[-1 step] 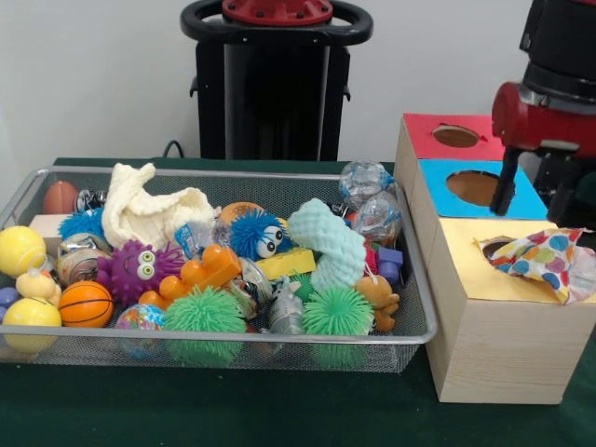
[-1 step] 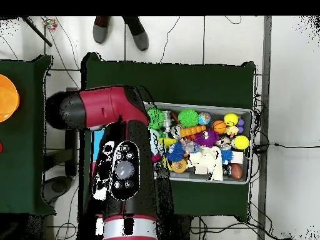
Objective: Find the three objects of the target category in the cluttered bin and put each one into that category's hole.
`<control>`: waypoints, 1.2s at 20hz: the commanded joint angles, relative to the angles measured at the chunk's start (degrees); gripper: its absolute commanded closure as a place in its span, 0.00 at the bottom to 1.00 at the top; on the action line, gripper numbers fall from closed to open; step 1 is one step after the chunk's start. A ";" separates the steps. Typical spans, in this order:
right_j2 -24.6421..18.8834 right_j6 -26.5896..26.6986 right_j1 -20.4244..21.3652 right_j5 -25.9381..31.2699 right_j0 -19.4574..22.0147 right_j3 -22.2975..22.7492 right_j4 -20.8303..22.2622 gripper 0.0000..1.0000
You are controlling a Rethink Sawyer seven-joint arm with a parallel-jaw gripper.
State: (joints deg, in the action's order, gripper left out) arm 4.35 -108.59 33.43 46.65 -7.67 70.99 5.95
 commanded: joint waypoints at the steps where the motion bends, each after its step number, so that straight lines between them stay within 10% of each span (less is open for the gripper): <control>1: -0.59 -5.81 3.04 -0.45 -2.05 9.98 1.77 0.00; 24: -1.05 -8.28 -14.08 -5.94 -1.65 -1.67 1.35 0.00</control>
State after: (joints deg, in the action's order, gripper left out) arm 4.93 -108.58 27.59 46.20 -11.19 70.91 5.48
